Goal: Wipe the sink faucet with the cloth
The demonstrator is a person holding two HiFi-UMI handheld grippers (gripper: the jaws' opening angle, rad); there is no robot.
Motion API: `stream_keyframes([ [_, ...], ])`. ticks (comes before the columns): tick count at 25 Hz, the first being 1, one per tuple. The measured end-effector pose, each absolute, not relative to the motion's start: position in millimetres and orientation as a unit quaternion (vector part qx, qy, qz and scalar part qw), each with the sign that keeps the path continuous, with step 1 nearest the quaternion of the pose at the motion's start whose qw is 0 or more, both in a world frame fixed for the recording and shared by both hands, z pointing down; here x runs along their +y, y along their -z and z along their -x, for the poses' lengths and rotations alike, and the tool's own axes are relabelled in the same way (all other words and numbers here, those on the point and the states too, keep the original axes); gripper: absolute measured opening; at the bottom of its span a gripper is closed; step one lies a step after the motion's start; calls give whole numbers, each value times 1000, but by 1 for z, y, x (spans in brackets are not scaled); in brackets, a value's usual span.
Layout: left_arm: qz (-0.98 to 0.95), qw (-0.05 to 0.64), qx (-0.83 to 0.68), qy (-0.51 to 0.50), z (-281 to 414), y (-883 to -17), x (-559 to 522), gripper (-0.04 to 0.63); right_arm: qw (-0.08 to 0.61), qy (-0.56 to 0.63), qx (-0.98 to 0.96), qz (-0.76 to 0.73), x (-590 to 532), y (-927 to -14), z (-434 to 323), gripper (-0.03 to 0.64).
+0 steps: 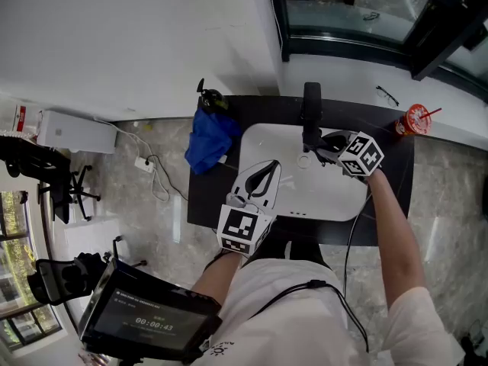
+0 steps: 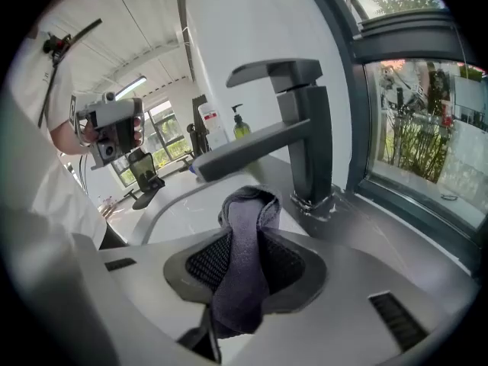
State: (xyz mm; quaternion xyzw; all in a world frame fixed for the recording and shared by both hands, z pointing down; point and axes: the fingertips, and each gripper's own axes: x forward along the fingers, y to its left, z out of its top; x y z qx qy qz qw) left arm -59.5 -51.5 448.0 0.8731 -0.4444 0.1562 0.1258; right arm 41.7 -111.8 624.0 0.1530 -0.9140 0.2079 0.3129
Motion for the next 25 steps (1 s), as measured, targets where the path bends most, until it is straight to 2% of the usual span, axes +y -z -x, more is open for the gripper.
stream_keyframes([
  [4,-871,128,-449,-153,62,-447,-52,-6,321,-218,-909,-154,-106,-633,-51,115],
  [14,-868,127,-457,-146,63,-444,-49,-6,263,-175,-920,-234,-167,-585,-68,115],
  [21,-866,123,-460,-151,69,-443,-46,-6,276,-164,-923,-214,-163,-583,-57,115],
  [25,-867,122,-459,-150,67,-444,-44,-6,284,-172,-931,-154,-130,-588,-47,115],
])
